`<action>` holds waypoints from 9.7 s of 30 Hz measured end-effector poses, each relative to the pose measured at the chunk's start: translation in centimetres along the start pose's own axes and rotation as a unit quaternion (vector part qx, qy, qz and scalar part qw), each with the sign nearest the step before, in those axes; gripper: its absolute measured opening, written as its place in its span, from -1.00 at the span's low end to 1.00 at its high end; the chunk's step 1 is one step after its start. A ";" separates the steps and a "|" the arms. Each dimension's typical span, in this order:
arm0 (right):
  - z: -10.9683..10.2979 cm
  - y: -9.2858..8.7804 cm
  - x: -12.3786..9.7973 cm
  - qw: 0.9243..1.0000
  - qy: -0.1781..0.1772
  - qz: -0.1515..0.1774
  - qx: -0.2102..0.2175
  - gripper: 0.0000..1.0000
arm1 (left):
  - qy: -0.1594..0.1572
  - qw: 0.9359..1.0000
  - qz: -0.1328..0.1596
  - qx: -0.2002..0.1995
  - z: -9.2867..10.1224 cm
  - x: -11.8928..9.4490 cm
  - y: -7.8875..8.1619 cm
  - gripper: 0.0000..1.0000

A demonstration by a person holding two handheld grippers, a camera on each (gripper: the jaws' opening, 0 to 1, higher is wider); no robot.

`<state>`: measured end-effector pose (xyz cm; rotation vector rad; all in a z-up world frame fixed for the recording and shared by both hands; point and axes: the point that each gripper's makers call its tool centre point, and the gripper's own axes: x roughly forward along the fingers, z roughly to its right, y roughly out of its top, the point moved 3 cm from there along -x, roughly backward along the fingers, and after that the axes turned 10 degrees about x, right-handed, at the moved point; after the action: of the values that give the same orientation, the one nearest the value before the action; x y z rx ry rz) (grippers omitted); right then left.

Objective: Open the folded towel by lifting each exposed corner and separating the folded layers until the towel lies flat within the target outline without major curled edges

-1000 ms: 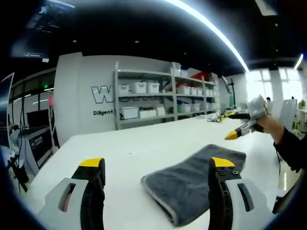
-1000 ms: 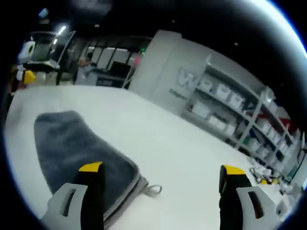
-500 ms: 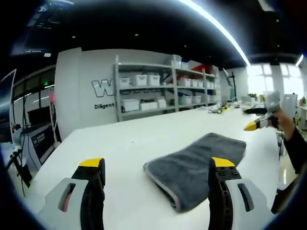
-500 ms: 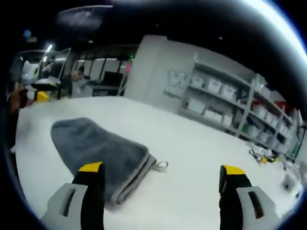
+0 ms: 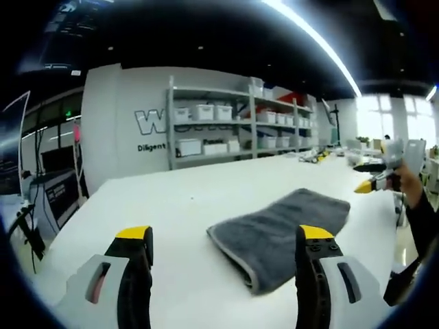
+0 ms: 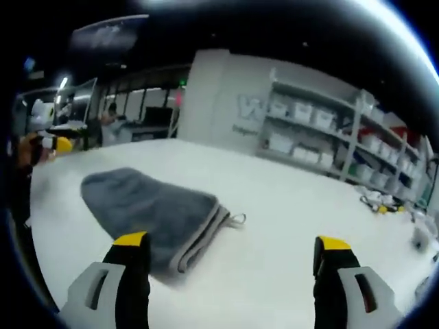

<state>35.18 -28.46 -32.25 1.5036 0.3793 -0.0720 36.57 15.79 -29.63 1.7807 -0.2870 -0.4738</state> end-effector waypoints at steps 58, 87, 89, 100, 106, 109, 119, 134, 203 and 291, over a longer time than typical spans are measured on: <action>-4.6 -5.7 2.8 0.990 0.098 -0.050 0.089 0.05 | -0.123 0.980 -0.080 -0.131 6.1 2.7 -6.3 -0.12; -6.8 -6.9 3.0 0.985 0.134 -0.059 0.089 -0.34 | -0.124 0.983 -0.096 -0.093 6.5 3.6 -6.9 -0.59; -7.0 -6.9 3.0 0.985 0.136 -0.059 0.090 -0.36 | -0.121 0.984 -0.096 -0.090 6.3 3.6 -6.9 -0.64; -7.3 -6.9 2.9 0.986 0.137 -0.058 0.081 -0.43 | -0.104 0.988 -0.095 -0.069 6.1 3.5 -7.0 -0.80; -7.4 -6.9 2.9 0.985 0.136 -0.059 0.082 -0.43 | -0.108 0.987 -0.091 -0.079 6.1 3.5 -6.8 -0.69; -7.3 -6.8 2.9 0.985 0.136 -0.059 0.082 -0.43 | -0.100 0.988 -0.098 -0.062 5.9 3.7 -7.1 -0.79; -7.0 -6.8 3.0 0.985 0.137 -0.060 0.082 -0.45 | -0.103 0.988 -0.097 -0.056 6.1 3.7 -7.2 -0.88; -5.9 -6.1 3.8 0.987 0.134 -0.079 0.045 -0.52 | -0.129 0.985 -0.106 -0.052 7.0 2.8 -7.4 -0.90; -5.8 -1.3 18.3 0.934 0.133 -0.268 -0.194 -0.55 | -0.223 0.972 -0.058 0.047 19.0 -0.3 -5.6 -0.91; -15.0 1.9 28.8 0.849 0.249 -0.308 -0.349 -0.82 | -0.260 0.957 -0.054 0.121 23.8 5.5 -3.7 -0.88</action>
<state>59.71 -8.27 -39.06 0.6080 1.1701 -0.0397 30.27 -6.12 -39.01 1.8908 -0.6389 -1.0243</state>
